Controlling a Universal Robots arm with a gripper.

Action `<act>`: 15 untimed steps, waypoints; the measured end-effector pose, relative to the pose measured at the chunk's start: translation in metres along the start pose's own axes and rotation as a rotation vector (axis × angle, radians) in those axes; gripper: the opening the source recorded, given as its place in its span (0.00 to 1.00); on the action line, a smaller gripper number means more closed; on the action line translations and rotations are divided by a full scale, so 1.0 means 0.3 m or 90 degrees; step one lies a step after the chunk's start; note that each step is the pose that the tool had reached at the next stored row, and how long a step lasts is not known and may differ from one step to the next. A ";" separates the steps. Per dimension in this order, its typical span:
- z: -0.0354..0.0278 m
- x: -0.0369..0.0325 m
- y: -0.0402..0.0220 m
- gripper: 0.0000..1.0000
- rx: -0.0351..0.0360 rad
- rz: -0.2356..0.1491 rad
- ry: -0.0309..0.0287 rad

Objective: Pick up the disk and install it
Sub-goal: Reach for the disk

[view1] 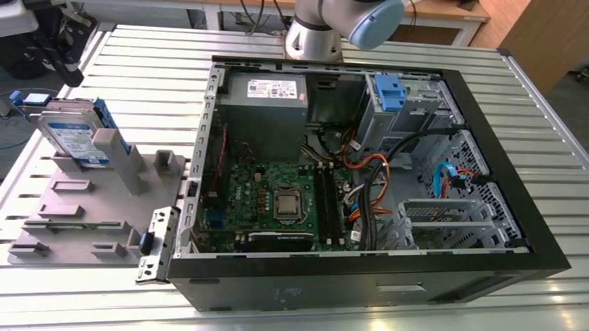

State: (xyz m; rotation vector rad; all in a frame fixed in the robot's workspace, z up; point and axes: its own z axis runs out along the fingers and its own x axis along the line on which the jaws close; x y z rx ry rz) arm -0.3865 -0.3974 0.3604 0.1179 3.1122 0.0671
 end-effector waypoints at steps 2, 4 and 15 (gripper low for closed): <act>0.002 0.012 -0.001 0.11 0.0012 0.000 -0.0001; 0.005 0.022 -0.002 0.11 0.0034 0.000 -0.0003; 0.027 0.072 -0.007 0.11 0.0131 0.000 0.0004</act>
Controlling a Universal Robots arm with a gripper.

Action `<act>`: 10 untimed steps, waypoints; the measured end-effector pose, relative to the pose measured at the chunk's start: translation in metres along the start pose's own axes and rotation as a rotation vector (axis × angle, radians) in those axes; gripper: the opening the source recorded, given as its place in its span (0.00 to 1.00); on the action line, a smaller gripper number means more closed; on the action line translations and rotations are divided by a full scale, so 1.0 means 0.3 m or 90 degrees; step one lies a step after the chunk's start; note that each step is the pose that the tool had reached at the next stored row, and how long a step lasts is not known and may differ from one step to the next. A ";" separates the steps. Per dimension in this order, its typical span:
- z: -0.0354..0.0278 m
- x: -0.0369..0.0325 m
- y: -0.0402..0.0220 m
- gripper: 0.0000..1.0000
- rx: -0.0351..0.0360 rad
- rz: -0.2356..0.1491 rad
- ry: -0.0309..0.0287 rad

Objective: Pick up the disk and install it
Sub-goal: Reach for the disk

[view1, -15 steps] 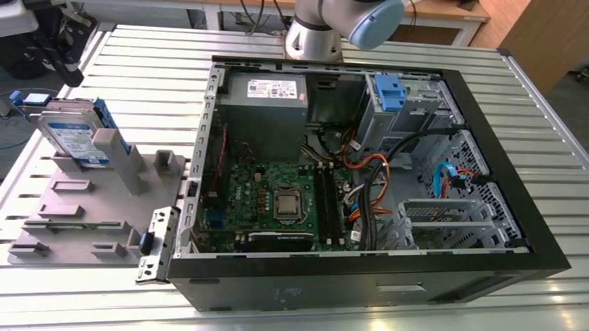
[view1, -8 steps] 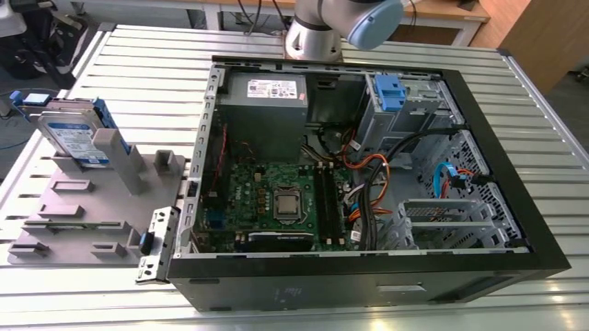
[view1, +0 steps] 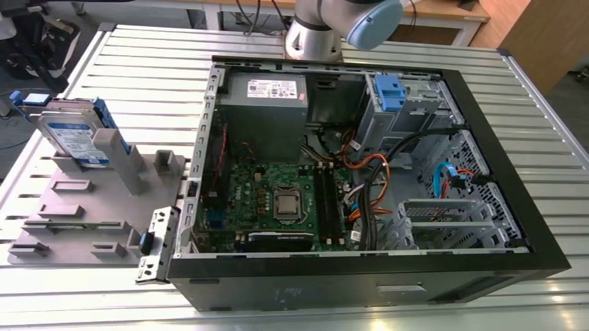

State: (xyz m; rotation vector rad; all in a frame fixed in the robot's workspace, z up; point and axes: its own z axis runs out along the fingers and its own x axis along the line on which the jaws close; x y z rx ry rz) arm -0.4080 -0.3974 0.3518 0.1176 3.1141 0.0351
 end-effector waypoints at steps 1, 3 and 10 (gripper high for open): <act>0.002 0.003 0.000 0.11 0.0011 0.000 0.0000; 0.006 0.008 -0.001 0.11 0.0028 0.000 0.0004; 0.029 0.019 -0.006 0.11 0.0050 0.000 0.0038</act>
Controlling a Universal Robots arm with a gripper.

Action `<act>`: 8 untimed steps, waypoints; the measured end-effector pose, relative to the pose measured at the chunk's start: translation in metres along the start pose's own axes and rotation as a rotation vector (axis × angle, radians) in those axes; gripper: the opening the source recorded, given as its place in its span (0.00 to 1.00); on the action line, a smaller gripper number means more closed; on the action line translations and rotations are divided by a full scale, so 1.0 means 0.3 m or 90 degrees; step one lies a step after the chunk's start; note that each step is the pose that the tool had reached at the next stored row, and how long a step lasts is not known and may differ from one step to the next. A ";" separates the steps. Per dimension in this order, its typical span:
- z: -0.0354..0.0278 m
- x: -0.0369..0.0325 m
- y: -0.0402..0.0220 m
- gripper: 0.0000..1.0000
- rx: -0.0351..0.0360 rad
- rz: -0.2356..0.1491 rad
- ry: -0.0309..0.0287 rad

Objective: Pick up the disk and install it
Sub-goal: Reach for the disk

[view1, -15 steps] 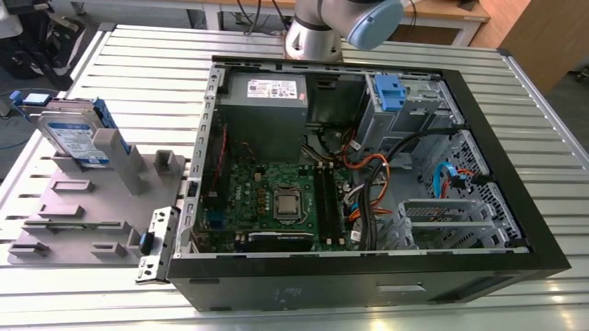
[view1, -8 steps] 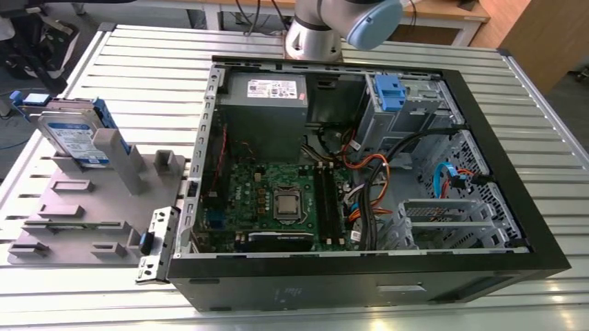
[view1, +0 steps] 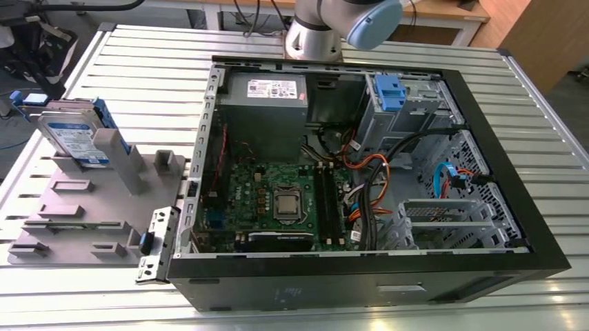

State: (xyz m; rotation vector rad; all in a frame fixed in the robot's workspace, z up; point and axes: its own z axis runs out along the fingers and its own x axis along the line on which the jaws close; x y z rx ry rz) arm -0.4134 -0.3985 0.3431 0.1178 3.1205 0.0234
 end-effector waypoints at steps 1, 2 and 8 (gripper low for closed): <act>0.002 0.003 0.000 0.11 0.0001 0.000 0.0003; 0.005 0.005 0.000 0.11 0.0001 0.000 0.0004; 0.016 0.014 -0.001 0.11 0.0004 0.000 0.0009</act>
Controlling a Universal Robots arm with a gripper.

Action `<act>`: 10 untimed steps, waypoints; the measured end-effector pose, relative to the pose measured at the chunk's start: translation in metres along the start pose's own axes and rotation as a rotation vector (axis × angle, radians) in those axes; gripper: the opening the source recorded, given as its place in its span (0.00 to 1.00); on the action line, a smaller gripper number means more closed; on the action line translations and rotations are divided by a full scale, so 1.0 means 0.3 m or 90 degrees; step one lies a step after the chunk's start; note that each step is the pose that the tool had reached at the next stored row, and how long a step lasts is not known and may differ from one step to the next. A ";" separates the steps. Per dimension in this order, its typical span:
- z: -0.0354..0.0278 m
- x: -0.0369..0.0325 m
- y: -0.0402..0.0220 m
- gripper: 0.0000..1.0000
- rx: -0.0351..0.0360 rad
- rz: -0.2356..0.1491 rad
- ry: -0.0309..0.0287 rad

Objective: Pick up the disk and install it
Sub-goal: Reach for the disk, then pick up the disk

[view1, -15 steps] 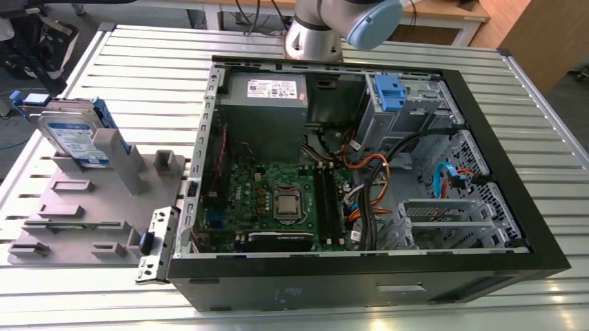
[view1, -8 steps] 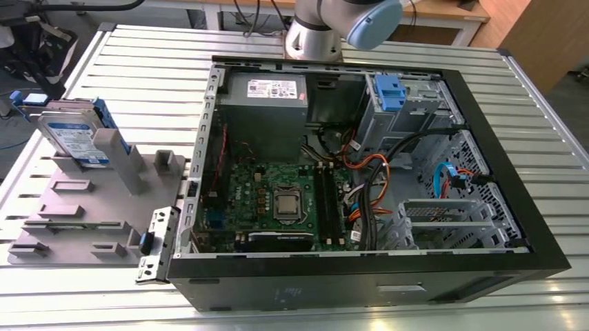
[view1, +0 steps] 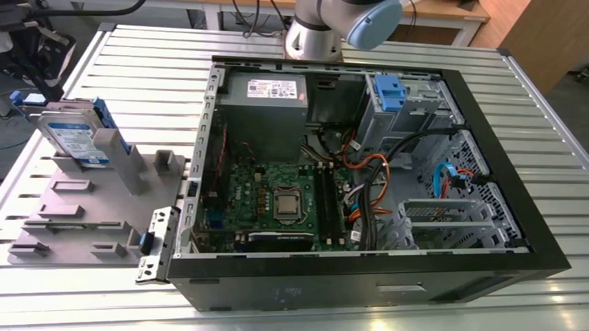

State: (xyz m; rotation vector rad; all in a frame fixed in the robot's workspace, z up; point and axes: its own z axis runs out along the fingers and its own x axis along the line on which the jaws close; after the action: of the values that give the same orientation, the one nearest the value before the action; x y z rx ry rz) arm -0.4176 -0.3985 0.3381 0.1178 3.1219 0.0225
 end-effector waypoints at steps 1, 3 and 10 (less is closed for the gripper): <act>0.001 0.001 -0.001 0.11 0.0002 0.000 0.0003; 0.006 0.003 -0.001 0.11 0.0005 0.000 0.0007; 0.014 0.013 -0.003 0.11 0.0010 0.000 0.0017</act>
State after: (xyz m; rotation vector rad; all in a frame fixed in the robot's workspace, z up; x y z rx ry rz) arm -0.4215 -0.3990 0.3337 0.1179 3.1248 0.0202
